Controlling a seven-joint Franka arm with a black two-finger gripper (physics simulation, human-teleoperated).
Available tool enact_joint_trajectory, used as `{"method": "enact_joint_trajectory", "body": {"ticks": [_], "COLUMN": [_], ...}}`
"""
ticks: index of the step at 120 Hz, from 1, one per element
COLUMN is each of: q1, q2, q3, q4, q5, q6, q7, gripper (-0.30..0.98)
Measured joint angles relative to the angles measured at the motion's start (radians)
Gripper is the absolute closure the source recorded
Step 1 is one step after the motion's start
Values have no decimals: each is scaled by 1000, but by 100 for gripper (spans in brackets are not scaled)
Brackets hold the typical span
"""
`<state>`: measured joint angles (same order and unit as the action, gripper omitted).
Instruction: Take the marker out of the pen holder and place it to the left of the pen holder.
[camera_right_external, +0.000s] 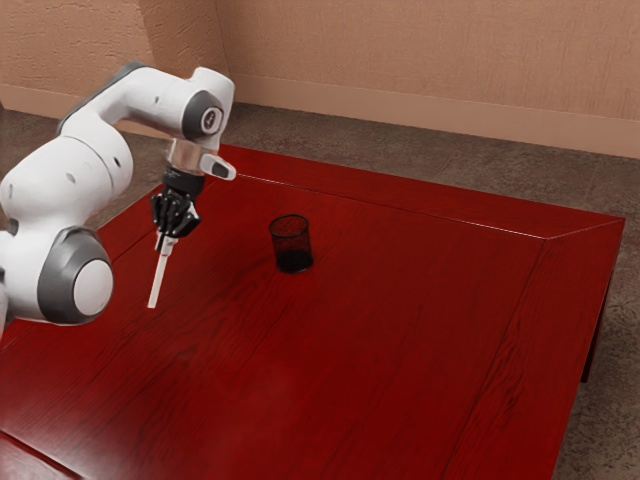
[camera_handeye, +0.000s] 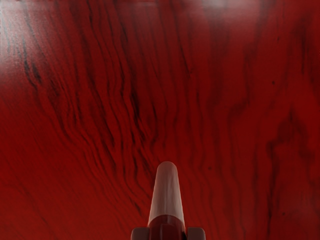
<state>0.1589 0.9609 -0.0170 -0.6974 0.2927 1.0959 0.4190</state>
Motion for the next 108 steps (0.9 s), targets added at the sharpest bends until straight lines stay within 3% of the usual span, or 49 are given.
{"method": "enact_joint_trajectory", "body": {"ticks": [8,29,48,56,69,79,88,108], "q1": [-1,-2,-9,-20,-24,-40,-81,-113], "q2": [0,-1,-35,-157,-604,-824,-897,-915], "q3": [-9,-16,-17,-16,-10,-8,-7,-5], "q4": [0,-1,-6,-70,-511,-717,-761,-768], "q5": [0,-9,-11,-29,-109,-150,-169,-193], "q6": [9,19,23,24,113,203,263,338], "q7": [-15,-52,-78,-88,-108,-121,-131,-148], "gripper": [75,37,18,13,8,5,4,2]}}
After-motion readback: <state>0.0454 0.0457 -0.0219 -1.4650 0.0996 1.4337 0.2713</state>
